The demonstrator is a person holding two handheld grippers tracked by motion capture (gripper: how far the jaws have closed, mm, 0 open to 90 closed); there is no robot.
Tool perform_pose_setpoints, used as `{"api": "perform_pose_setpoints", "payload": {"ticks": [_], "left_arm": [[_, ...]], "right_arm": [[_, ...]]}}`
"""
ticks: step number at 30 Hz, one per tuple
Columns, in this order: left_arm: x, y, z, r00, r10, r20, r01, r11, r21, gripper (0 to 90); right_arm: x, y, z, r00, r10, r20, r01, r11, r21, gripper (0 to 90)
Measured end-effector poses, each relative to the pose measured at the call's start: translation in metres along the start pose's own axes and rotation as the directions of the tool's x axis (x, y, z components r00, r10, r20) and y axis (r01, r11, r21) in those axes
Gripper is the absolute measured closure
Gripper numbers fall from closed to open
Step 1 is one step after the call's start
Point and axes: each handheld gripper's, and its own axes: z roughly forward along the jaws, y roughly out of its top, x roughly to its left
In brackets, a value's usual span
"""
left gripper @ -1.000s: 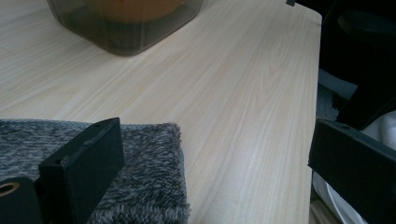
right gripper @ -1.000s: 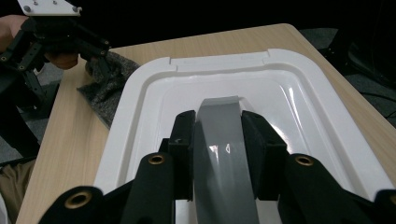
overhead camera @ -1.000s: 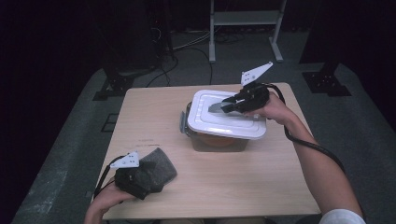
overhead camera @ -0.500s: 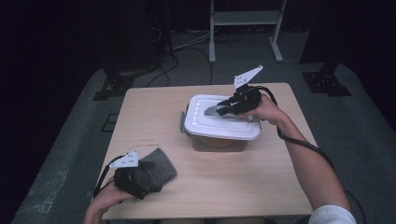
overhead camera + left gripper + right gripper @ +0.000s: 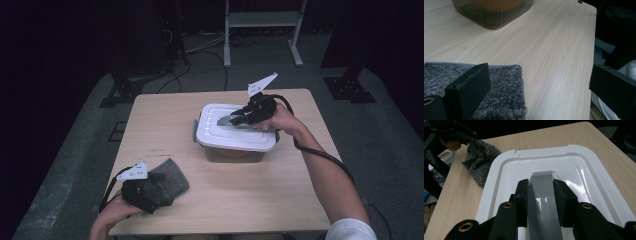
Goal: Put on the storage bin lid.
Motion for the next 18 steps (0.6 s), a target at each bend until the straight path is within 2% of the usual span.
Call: {"api": "perform_pose_setpoints", "payload": {"ticks": [12,18], "left_arm": [[-0.001,0.000,0.000,1.0000,0.004,0.002,-0.004,1.0000,0.004,2.6],[-0.001,0.000,0.001,1.0000,0.003,0.004,-0.003,1.0000,0.005,2.6]], "right_arm": [[0.007,0.001,-0.006,1.0000,-0.006,0.005,0.006,1.000,0.008,59.3],[0.010,-0.005,-0.010,0.9997,-0.011,0.023,0.011,1.000,0.015,57.6]]}}
